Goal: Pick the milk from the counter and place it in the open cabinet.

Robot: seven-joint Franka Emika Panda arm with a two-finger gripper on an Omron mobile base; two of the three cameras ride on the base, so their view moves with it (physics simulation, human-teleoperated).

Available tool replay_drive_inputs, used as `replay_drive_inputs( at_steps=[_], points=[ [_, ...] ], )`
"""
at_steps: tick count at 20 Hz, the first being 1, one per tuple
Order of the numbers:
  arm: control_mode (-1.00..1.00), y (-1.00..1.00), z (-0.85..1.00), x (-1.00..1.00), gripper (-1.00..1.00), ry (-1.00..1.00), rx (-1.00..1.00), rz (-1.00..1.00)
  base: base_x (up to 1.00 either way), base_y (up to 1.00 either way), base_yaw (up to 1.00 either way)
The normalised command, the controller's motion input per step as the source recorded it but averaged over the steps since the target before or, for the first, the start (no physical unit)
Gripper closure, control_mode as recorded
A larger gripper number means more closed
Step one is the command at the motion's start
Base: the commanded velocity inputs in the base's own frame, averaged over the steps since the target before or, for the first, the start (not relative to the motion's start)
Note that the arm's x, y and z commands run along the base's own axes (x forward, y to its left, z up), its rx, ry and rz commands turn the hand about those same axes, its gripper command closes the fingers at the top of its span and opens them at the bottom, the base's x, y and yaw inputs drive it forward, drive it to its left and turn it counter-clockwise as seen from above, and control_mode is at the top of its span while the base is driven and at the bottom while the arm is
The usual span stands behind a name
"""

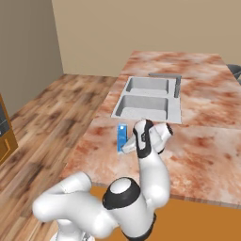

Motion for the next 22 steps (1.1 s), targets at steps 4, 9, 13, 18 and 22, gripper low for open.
replay_drive_inputs(
  at_steps=[4,9,13,18,22],
  points=[
    [-1.00,0.00,0.69,-0.41,1.00,0.00,-0.01,-0.19,0.00,0.00,0.00],
    [-1.00,0.00,0.67,-0.37,1.00,0.00,-0.05,-0.22,0.00,0.00,0.00],
    [-1.00,0.01,0.59,-0.38,1.00,0.00,-0.10,-0.26,0.00,0.00,0.00],
    [-1.00,0.00,0.52,-0.43,1.00,0.01,-0.11,-0.33,0.00,0.00,0.00],
    [-1.00,0.00,0.51,-0.45,1.00,0.03,-0.11,-0.37,0.00,0.00,0.00]
  ],
)
